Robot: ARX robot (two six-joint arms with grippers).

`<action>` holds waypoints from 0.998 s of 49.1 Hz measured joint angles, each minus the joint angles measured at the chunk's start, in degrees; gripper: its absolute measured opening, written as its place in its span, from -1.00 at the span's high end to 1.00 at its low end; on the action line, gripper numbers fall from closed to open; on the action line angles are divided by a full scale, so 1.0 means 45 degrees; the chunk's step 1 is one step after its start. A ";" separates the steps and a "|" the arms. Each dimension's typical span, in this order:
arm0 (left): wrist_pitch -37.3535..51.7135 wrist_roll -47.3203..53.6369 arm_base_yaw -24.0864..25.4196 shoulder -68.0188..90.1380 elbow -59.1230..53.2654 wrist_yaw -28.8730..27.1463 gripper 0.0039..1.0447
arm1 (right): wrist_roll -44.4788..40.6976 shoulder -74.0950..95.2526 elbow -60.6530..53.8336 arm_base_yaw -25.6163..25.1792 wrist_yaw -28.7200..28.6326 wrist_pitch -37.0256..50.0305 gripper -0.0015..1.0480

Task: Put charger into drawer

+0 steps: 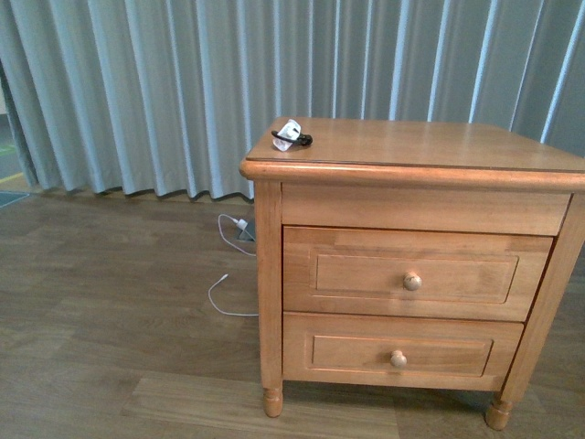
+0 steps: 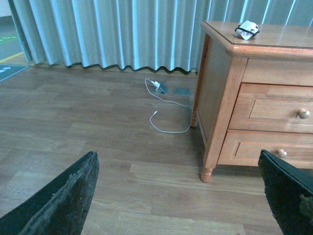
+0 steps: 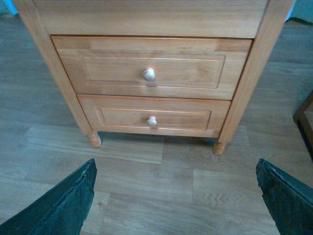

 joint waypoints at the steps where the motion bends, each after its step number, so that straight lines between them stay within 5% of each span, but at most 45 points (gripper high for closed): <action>1: 0.0000 0.0005 0.0000 0.0000 0.0000 0.0000 -0.89 | -0.0039 0.0714 0.0350 0.0078 0.0000 0.0267 -0.85; 20: 0.0005 0.0000 0.0000 0.0000 0.0000 0.0000 -0.89 | -0.0539 0.7485 0.4551 0.0957 0.0219 0.2414 -0.85; 49: 0.0000 0.0000 0.0000 0.0000 0.0000 0.0000 -0.89 | -0.0491 1.4528 1.0894 0.0971 0.0248 0.3036 -0.85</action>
